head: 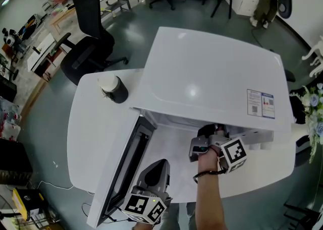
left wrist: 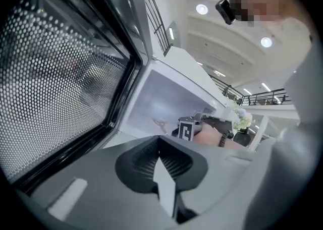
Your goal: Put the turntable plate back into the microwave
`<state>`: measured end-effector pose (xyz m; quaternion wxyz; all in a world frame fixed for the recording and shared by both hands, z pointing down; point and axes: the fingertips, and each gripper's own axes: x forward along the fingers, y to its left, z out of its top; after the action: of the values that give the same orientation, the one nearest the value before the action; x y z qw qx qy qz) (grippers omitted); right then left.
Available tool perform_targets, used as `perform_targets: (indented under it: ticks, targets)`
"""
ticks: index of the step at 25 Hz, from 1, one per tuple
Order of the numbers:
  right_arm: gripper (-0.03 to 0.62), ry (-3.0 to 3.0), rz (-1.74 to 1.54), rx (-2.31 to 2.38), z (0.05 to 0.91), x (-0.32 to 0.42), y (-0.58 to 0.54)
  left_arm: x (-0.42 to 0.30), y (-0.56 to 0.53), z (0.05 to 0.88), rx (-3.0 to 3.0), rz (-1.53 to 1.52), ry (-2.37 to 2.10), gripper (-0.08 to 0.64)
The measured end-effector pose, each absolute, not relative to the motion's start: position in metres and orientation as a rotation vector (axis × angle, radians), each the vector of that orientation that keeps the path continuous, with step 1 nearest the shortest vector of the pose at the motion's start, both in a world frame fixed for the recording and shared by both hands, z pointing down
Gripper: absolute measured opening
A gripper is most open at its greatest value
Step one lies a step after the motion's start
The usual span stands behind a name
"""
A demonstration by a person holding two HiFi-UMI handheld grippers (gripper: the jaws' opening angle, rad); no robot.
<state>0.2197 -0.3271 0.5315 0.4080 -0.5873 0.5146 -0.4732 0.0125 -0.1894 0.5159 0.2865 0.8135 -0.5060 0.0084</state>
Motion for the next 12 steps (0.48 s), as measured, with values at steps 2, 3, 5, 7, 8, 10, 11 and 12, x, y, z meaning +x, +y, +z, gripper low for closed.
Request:
perform_targets:
  ticks: [2, 3, 5, 7, 8, 10, 11, 12]
  targets:
    - [0.055, 1.304, -1.207, -1.495, 0.532, 0.219, -0.329, 0.013, -0.189, 0.515, 2.176, 0.02, -1.349, 0.0]
    - [0.057, 1.314, -1.21, -1.504, 0.532, 0.218, -0.33, 0.013, -0.188, 0.515, 2.177, 0.019, -1.347, 0.0]
    - [0.057, 1.343, -1.211, -1.529, 0.531, 0.217, -0.331, 0.014, -0.188, 0.515, 2.178, 0.018, -1.343, 0.0]
    - [0.058, 1.363, -1.22, -1.567, 0.533, 0.216, -0.331, 0.014, -0.188, 0.515, 2.178, 0.014, -1.339, 0.0]
    - [0.06, 1.369, -1.231, -1.595, 0.535, 0.216, -0.331, 0.014, -0.188, 0.515, 2.178, 0.011, -1.337, 0.0]
    - [0.063, 1.38, -1.261, -1.653, 0.541, 0.218, -0.331, 0.016, -0.187, 0.515, 2.181, 0.01, -1.333, 0.0]
    - [0.064, 1.387, -1.275, -1.675, 0.543, 0.218, -0.331, 0.017, -0.187, 0.516, 2.182, 0.01, -1.331, 0.0]
    - [0.064, 1.395, -1.287, -1.691, 0.544, 0.218, -0.331, 0.018, -0.187, 0.516, 2.183, 0.011, -1.329, 0.0]
